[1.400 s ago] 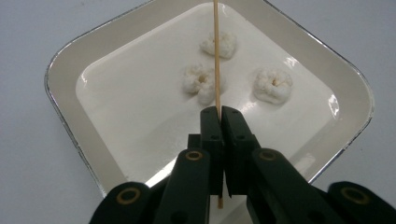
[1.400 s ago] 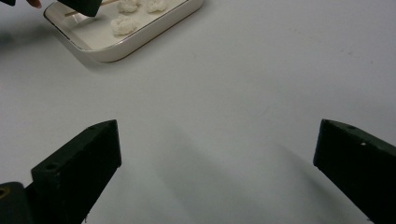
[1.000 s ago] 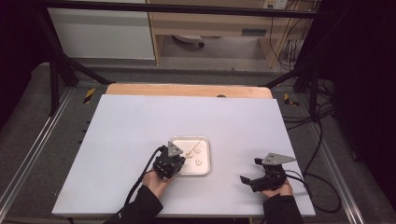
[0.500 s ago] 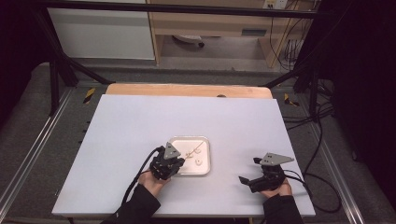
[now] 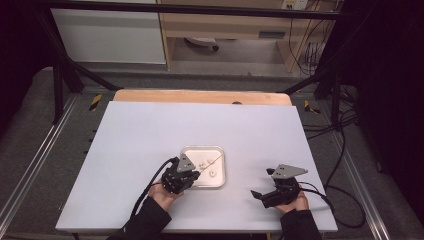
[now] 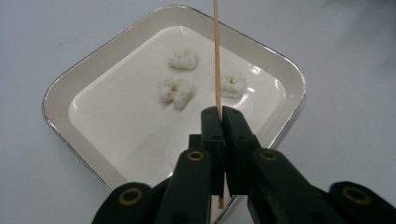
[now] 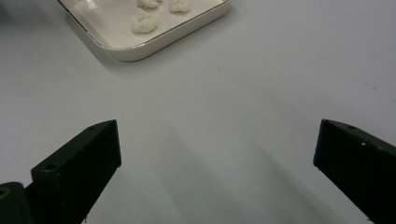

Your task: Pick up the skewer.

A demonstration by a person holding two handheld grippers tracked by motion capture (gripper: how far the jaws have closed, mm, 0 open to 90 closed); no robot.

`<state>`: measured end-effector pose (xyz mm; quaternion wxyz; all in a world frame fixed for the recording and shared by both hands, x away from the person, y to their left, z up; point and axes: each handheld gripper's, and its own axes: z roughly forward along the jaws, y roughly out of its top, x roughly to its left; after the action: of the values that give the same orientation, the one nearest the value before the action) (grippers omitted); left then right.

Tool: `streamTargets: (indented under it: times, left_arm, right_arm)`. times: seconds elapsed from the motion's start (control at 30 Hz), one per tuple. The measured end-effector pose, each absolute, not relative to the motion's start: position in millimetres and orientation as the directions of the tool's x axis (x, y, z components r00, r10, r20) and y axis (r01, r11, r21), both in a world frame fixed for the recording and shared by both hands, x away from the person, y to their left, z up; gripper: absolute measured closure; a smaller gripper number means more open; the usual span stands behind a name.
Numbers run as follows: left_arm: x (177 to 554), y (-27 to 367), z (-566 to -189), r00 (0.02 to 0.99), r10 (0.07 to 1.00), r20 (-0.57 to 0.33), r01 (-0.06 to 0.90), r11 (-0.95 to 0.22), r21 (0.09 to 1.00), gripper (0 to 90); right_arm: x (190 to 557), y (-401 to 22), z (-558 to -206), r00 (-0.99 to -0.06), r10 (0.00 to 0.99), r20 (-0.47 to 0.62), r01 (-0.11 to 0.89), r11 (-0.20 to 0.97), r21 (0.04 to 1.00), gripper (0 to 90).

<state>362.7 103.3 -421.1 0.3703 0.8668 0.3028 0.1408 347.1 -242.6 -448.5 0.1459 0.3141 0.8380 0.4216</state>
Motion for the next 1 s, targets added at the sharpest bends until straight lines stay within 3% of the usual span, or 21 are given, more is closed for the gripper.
streamTargets:
  times: [1.0]
  left_arm:
    - [366, 94, -408, 0.831, 0.555, 0.039, 0.380, -0.619, 0.687, 87.7]
  right_arm:
    - [340, -211, -435, -0.799, 0.554, -0.235, 0.241, 0.652, 0.719, 2.1]
